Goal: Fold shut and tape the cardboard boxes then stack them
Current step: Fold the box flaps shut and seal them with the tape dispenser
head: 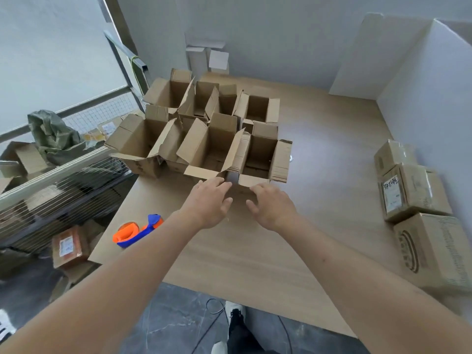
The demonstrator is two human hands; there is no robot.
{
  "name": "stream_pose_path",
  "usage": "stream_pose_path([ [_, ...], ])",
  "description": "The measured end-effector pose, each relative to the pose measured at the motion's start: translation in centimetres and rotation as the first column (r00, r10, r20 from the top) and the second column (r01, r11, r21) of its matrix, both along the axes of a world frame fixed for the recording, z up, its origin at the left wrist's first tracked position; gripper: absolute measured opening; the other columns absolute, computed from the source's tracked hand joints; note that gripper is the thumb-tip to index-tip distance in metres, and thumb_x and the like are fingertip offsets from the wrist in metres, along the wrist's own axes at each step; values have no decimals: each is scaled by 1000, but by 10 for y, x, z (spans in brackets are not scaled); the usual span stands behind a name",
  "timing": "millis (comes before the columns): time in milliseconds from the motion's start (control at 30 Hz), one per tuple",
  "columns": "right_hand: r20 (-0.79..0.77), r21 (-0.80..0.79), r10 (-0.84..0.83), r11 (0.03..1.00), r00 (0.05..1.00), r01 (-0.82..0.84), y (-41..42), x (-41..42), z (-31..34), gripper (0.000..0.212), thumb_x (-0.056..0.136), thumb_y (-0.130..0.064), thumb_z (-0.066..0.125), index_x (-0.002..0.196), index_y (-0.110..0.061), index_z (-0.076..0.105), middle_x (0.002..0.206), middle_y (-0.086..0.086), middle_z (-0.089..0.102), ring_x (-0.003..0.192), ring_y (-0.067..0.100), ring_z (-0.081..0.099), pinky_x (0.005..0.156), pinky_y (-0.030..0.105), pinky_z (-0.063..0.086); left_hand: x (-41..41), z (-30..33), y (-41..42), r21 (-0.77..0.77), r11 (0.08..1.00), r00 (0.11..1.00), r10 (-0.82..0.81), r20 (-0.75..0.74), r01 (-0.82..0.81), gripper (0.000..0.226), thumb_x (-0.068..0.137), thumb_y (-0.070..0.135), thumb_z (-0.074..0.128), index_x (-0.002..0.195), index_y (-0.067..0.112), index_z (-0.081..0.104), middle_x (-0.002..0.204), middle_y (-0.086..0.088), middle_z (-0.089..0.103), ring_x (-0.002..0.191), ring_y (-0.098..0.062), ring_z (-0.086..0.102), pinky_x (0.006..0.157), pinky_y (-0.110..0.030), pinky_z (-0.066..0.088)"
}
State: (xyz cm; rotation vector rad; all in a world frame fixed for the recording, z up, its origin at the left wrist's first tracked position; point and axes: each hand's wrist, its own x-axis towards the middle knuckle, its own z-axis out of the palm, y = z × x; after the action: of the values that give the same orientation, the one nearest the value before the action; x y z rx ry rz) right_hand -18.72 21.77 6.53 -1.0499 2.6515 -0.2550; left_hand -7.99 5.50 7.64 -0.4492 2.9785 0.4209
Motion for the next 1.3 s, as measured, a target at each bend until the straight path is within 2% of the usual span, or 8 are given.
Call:
stream_pose_path([
  [200,5,-10,-7,1000,1000,7,-47,-51,-44,42,100,-43,52,136,-21,57,140,6,53,126,30,53,101,41,45,-47,-33,-44,12,1000,999,16,43,-16,53,104,35,50,153,15,45,156,-8,43,142,-28,41,116,-42,33],
  [333,-49,116,-59,991,997,64,-68,-76,-74,55,101,-46,49,150,-22,43,158,13,38,150,35,28,121,48,23,-64,-53,-67,43,998,997,49,66,-52,52,103,32,51,151,14,46,156,-10,42,144,-30,39,117,-45,33],
  [400,-54,212,-96,972,994,105,-72,-82,-84,54,100,-52,48,146,-22,46,152,12,47,148,34,32,124,49,17,-65,-61,-75,57,997,995,49,89,-54,51,102,31,52,149,14,48,155,-9,44,142,-29,40,116,-44,34],
  [600,-60,248,-99,962,993,111,-78,-70,-89,49,97,-61,49,125,-21,57,122,9,62,117,31,59,117,50,29,-59,-72,-87,88,996,998,-26,61,20,45,99,27,57,141,11,52,143,-7,51,131,-29,47,109,-43,38],
  [867,100,277,-288,928,952,251,-84,-5,-79,53,102,-63,32,119,-20,57,124,9,62,118,31,59,109,49,34,-27,-70,-100,-55,983,981,-181,-72,177,47,96,20,57,141,8,53,153,-16,44,147,-40,32,121,-48,26],
  [1033,183,244,-336,926,924,288,-94,57,-69,45,104,-55,34,121,-19,54,123,9,60,117,33,58,96,47,44,17,-69,-114,-50,966,954,-260,-152,255,41,93,19,59,132,8,62,141,-16,53,125,-37,52,111,-46,39],
  [1200,347,143,-318,948,882,285,-115,114,-70,36,107,-39,38,133,-18,49,131,11,56,123,34,54,99,46,45,54,-83,-123,201,972,960,-167,225,122,35,102,36,44,129,15,53,127,-8,58,111,-34,59,93,-46,50],
  [1300,427,39,-269,959,863,279,-131,138,-73,36,107,-31,41,140,-18,47,135,10,58,124,32,55,101,45,45,71,-88,-134,292,952,955,-6,297,-85,35,101,43,45,121,15,52,116,-11,66,106,-35,61,88,-43,51],
])
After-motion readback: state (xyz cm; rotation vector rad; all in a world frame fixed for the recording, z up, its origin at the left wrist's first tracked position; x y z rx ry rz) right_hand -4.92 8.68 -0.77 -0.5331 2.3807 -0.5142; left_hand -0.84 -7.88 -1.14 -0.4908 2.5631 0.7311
